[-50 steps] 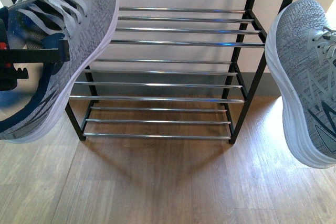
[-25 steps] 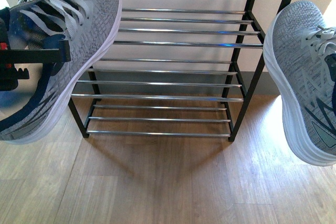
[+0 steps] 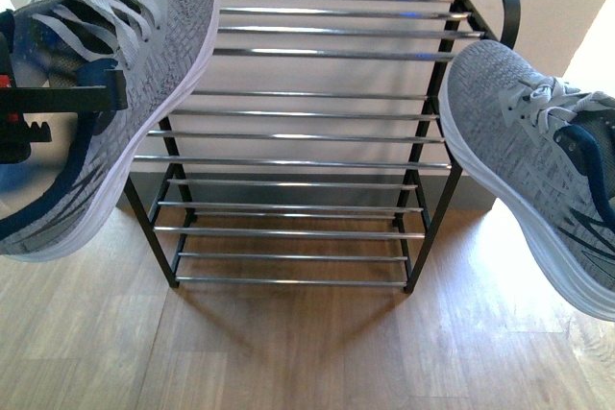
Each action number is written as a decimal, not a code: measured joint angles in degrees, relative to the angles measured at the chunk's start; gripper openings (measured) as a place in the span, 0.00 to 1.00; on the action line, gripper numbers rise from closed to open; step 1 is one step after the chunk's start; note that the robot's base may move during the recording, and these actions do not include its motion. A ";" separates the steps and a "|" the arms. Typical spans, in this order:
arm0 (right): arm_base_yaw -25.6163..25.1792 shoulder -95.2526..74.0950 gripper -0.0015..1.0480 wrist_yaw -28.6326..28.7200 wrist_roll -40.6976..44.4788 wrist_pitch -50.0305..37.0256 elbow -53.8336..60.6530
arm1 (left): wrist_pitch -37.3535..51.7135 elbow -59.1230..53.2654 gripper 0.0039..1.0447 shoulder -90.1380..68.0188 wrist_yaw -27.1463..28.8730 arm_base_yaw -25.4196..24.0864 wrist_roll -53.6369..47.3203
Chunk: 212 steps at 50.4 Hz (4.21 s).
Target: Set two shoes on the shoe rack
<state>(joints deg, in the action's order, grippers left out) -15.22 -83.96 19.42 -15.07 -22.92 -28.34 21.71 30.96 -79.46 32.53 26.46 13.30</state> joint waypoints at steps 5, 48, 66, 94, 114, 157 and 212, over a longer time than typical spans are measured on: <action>0.26 0.00 0.01 0.33 0.11 -0.02 -0.31 | 0.02 0.00 0.01 0.00 0.11 0.00 0.00; 12.66 2.91 0.01 -5.60 -3.50 -3.08 -15.63 | 0.00 0.00 0.01 0.00 0.04 0.00 0.00; 21.86 -17.31 0.01 -19.30 -11.30 11.28 -41.62 | 0.00 0.00 0.01 0.00 0.04 0.00 0.00; 18.01 -32.48 0.01 -27.82 -18.34 24.57 -58.16 | 0.00 0.00 0.01 0.00 0.04 0.00 0.00; 15.10 -34.82 0.01 -25.20 -24.20 28.55 -60.63 | 0.00 0.00 0.01 0.00 0.04 0.00 0.00; 15.06 -25.90 0.80 -20.37 -18.14 19.41 -54.58 | 0.02 0.00 0.01 0.00 0.04 0.00 0.00; -5.09 4.04 0.91 8.48 2.54 -31.47 -1.55 | 0.00 0.00 0.01 0.00 0.04 0.00 0.00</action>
<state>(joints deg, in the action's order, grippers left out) -20.32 -79.92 27.90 -12.53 -54.39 -29.89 21.71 30.96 -79.46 32.58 26.46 13.30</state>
